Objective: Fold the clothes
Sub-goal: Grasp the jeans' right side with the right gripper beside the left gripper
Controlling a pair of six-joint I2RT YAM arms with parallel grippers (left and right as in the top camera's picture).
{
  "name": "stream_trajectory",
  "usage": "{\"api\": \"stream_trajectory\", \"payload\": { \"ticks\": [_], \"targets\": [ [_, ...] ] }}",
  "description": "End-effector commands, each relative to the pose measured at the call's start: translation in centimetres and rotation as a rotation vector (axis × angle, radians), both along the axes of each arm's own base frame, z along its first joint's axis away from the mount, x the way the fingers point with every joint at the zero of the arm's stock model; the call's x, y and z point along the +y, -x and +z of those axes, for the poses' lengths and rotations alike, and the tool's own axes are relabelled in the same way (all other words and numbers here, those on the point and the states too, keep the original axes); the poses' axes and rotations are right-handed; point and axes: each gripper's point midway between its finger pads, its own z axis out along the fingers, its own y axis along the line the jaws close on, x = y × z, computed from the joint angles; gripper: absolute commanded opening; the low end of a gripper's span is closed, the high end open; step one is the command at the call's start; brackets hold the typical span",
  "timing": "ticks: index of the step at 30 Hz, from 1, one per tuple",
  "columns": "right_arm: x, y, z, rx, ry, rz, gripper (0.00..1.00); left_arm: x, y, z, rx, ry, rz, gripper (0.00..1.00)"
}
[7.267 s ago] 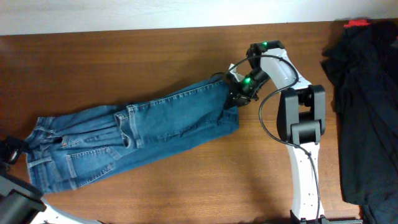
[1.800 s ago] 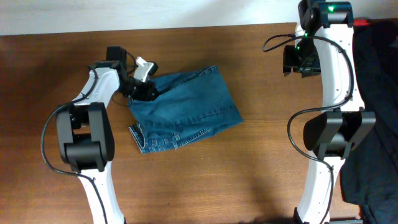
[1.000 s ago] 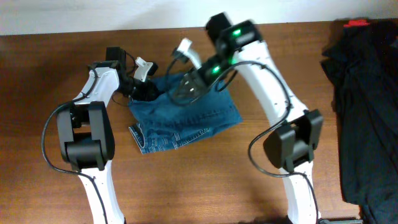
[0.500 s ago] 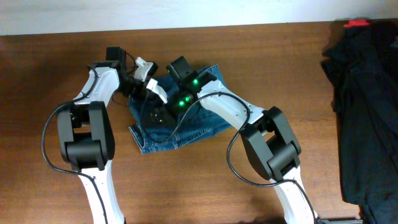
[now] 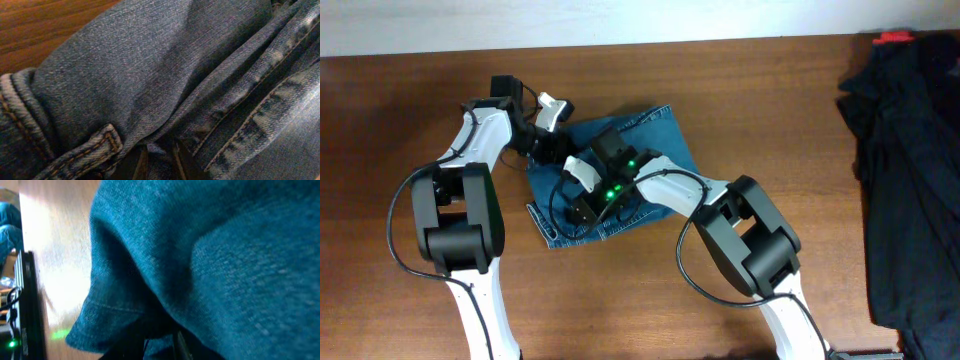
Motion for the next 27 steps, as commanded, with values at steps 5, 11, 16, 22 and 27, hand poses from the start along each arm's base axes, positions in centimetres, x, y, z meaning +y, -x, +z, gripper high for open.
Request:
{"api": "stream_trajectory", "payload": {
  "ticks": [5,11,16,22,27],
  "targets": [
    [-3.7,0.8,-5.2,0.073,0.209,-0.083,0.33,2.6,2.1,-5.1,0.124,-0.159,0.020,0.22],
    [-7.0,1.4,-6.2,0.152,0.329,-0.124,0.45,8.4,1.9,-6.9,0.160,-0.486,0.157,0.57],
    [-8.4,1.1,-6.1,0.191,0.345,-0.149,0.47,10.9,1.6,-6.8,0.177,-0.534,0.256,0.64],
    [-8.5,1.1,-5.8,0.186,0.351,-0.151,0.50,10.5,-0.7,-2.3,0.122,-0.454,0.278,0.64],
    [-8.5,1.1,-5.8,0.185,0.351,-0.150,0.51,9.5,-3.4,5.2,-0.014,-0.375,0.295,0.65]
  ]
}}
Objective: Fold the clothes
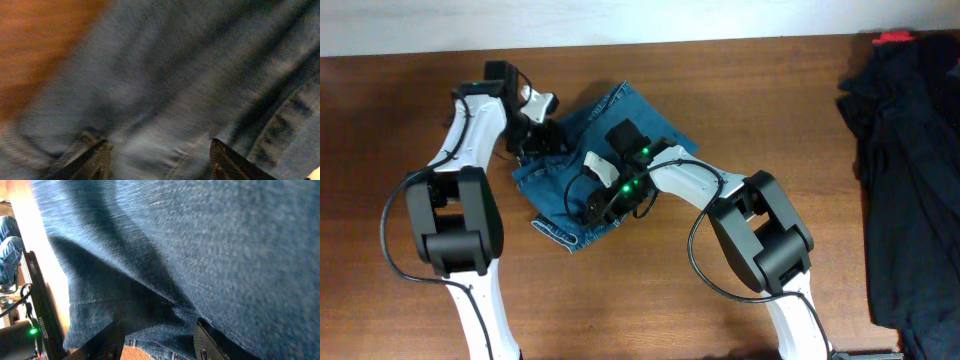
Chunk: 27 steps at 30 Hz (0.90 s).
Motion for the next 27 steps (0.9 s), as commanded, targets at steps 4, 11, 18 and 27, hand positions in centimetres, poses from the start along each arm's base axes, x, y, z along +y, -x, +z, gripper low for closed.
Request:
{"api": "stream_trajectory", "payload": {
  "ticks": [4,11,18,27],
  "targets": [
    [-4.1,0.9,-5.8,0.039,0.232,-0.050,0.52,4.8,-3.1,7.6,-0.182,-0.124,0.084,0.59],
    [-4.5,-0.1,-4.2,0.017,0.246,-0.066,0.54,-1.0,-0.6,11.2,-0.222,0.151,-0.160,0.33],
    [-8.5,-8.1,10.6,-0.290,0.274,-0.243,0.58,-3.3,0.9,10.9,-0.238,0.138,-0.348,0.37],
    [-16.6,-10.6,19.1,-0.397,0.282,-0.443,0.63,-6.5,2.4,9.2,-0.213,0.096,-0.514,0.44]
  ]
}}
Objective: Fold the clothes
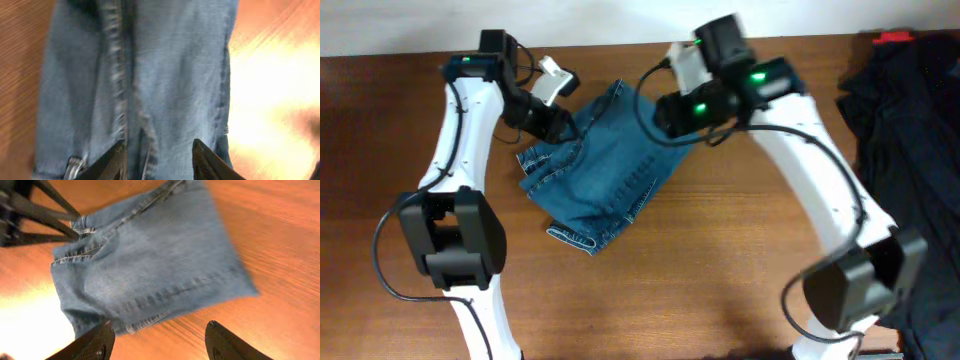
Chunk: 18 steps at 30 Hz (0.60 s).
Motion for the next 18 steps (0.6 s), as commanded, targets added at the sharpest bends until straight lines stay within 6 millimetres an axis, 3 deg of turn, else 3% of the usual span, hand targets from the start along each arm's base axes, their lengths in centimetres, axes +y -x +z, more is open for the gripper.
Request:
{"api": "stream_trajectory", "payload": {
  "ticks": [1,6,14,15,18],
  "targets": [
    [-1.8,0.3,-2.0,0.070,0.051,-0.042,0.63,-0.6,0.4,-1.1,-0.013,-0.062,-0.073,0.44],
    [-2.2,0.4,-2.1,0.082,0.058,-0.050,0.63,-0.8,1.2,-3.5,0.037,-0.067,-0.099,0.52],
    [-2.1,0.4,-2.1,0.083,0.058,-0.049,0.63,-0.7,1.7,-8.7,0.135,-0.071,-0.112,0.51],
    [-2.1,0.4,-2.2,0.084,0.058,-0.049,0.63,-0.6,1.6,-9.1,0.138,-0.078,-0.111,0.45],
    [-2.2,0.6,-2.2,0.090,0.061,-0.049,0.63,0.1,1.3,-10.1,0.135,-0.126,-0.107,0.00]
  ]
}}
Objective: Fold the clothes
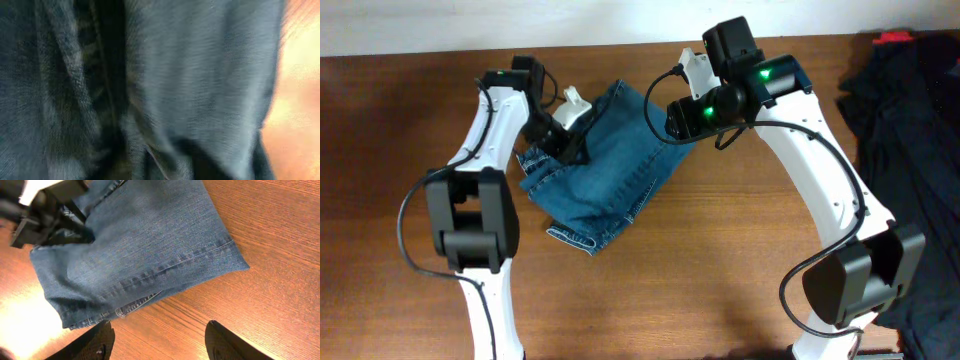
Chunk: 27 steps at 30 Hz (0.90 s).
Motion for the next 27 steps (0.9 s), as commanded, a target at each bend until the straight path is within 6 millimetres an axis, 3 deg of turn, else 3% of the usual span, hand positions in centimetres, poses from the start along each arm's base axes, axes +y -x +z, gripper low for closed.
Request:
{"api": "stream_trajectory", "payload": {
  "ticks": [1,9,15,21,27],
  "targets": [
    [-0.4,-0.1,-0.3,0.008,0.012,-0.014,0.64,1.0,-0.2,-1.4,-0.002,-0.052,-0.013,0.00],
    [-1.2,-0.2,-0.5,0.004,0.057,-0.034,0.63,2.4,-1.3,-0.3,-0.034,-0.049,0.031,0.01],
    [-1.2,-0.1,-0.8,0.010,0.059,-0.034,0.63,3.6,-3.0,-1.4,-0.088,-0.053,0.054,0.17],
    [-1.3,0.0,-0.8,0.012,0.059,-0.034,0.64,4.2,-3.3,-4.2,-0.061,-0.070,0.062,0.26],
    [-1.4,0.3,-0.9,0.026,0.064,-0.033,0.63,4.1,-1.4,-9.1,0.077,-0.071,0.078,0.27]
  ]
}}
